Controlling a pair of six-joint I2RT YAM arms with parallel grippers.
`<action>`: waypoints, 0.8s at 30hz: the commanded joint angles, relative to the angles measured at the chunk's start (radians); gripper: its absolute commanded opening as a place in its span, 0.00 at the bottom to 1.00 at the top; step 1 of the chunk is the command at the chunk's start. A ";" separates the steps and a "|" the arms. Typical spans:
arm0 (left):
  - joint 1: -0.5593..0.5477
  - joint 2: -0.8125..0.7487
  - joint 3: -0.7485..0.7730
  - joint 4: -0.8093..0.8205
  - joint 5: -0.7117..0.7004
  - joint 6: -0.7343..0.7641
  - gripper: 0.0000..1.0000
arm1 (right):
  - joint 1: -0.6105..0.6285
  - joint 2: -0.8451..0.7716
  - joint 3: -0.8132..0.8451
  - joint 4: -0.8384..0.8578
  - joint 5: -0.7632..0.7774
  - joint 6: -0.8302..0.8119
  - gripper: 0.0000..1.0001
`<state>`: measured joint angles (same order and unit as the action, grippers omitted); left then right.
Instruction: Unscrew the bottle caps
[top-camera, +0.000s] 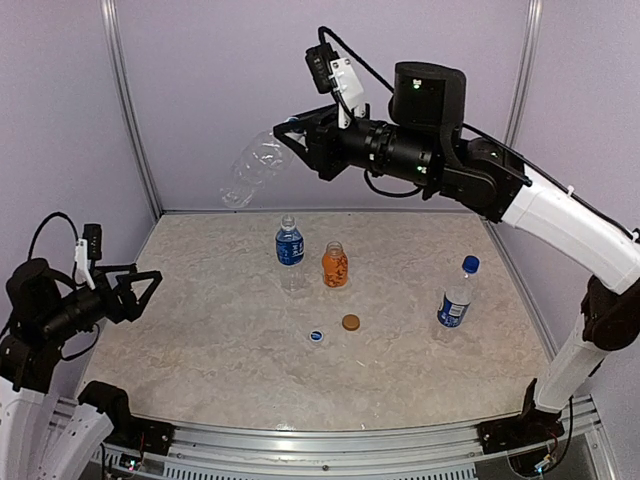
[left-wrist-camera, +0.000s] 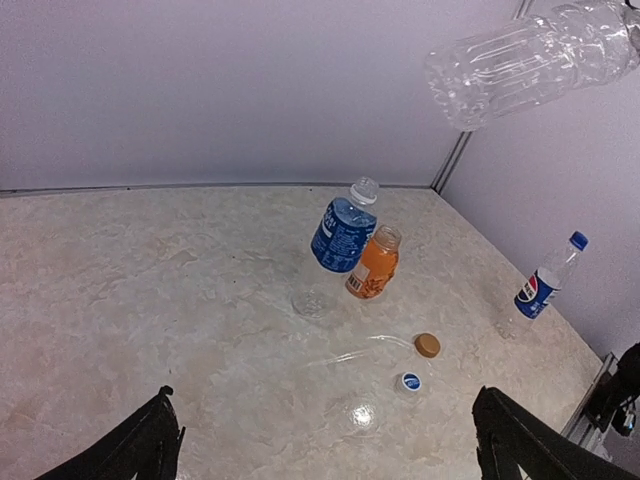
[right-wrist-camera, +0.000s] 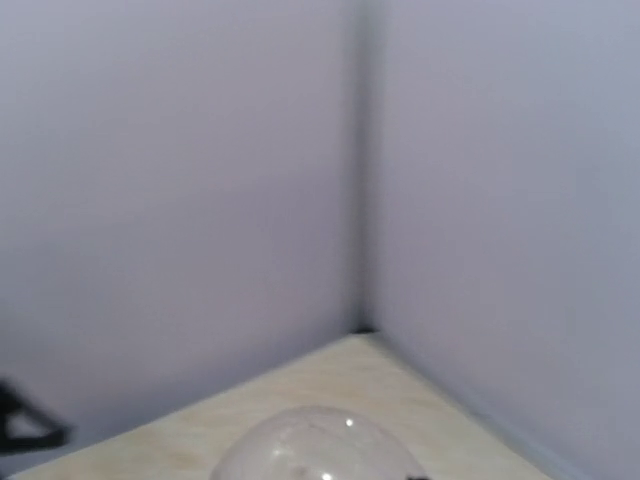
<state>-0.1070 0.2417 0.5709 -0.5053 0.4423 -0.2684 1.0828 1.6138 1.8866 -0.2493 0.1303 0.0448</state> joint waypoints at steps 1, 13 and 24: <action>-0.018 0.102 0.188 -0.075 0.141 0.244 0.99 | 0.072 0.106 0.083 0.002 -0.125 -0.028 0.00; -0.283 0.350 0.393 -0.309 0.010 0.788 0.99 | 0.130 0.278 0.145 0.112 -0.343 0.066 0.00; -0.316 0.406 0.421 -0.232 -0.049 0.810 0.79 | 0.139 0.300 0.110 0.170 -0.439 0.123 0.00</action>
<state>-0.4129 0.6395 0.9592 -0.7582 0.4168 0.5163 1.2110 1.8973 1.9953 -0.1284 -0.2649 0.1406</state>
